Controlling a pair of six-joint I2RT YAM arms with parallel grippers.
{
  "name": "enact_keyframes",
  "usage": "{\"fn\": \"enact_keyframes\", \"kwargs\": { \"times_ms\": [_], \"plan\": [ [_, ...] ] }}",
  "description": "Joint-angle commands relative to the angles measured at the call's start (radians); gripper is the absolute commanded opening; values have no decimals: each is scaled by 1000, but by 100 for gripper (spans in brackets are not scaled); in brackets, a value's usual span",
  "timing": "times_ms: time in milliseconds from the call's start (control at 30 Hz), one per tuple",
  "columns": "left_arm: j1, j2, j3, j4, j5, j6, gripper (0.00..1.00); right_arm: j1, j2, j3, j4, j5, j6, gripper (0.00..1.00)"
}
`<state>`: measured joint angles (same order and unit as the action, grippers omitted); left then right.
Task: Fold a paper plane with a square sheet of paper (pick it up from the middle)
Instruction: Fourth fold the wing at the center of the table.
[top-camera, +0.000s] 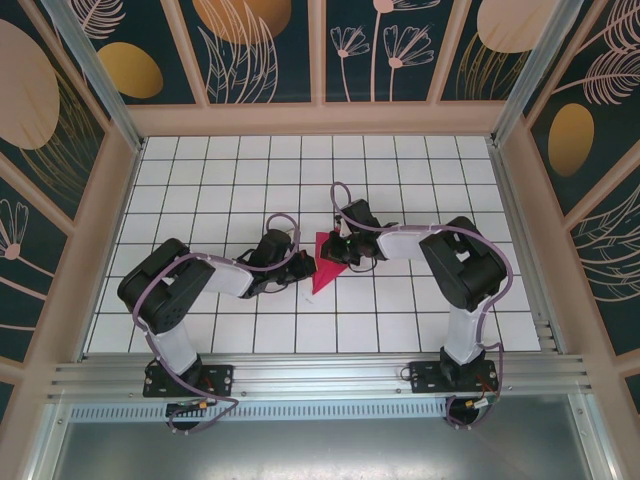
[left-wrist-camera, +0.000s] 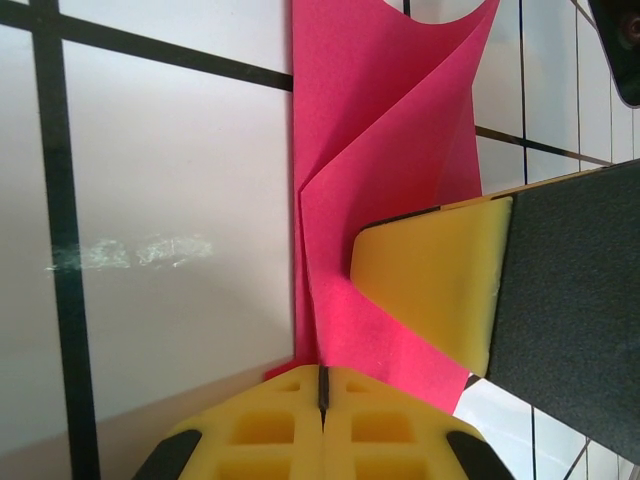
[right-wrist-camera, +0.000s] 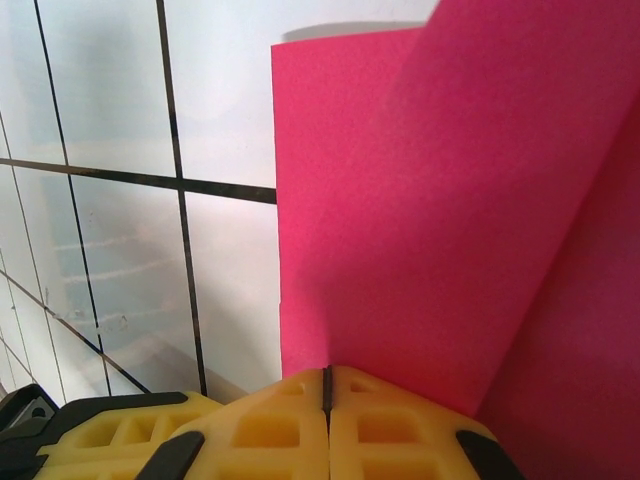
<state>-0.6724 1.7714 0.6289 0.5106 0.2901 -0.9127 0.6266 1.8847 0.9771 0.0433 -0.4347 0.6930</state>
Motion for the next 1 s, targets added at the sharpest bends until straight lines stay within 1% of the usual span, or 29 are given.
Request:
{"fn": "enact_keyframes", "kwargs": {
  "times_ms": [0, 133, 300, 533, 700, 800, 967],
  "plan": [
    [5, 0, 17, -59, -23, 39, 0, 10, 18, 25, -27, 17, -3, 7],
    [5, 23, 16, -72, -32, 41, 0, 10, 2, 30, -31, 14, -3, 8],
    [5, 34, 1, -80, -58, 39, 0, 10, -55, 23, -37, 19, 1, 10],
    [6, 40, 6, -101, -77, 52, 0, 25, -119, -57, 10, 35, 47, 9],
    [6, 42, 5, -117, -91, 55, 0, 42, -91, -74, 22, 47, 79, 5],
    [5, 45, 8, -123, -88, 59, 0, 45, -61, -78, 43, 58, 93, 5],
    [6, 48, 12, -146, -104, 60, 0, 45, -14, -84, 29, 109, 96, 4]
  ]
}}
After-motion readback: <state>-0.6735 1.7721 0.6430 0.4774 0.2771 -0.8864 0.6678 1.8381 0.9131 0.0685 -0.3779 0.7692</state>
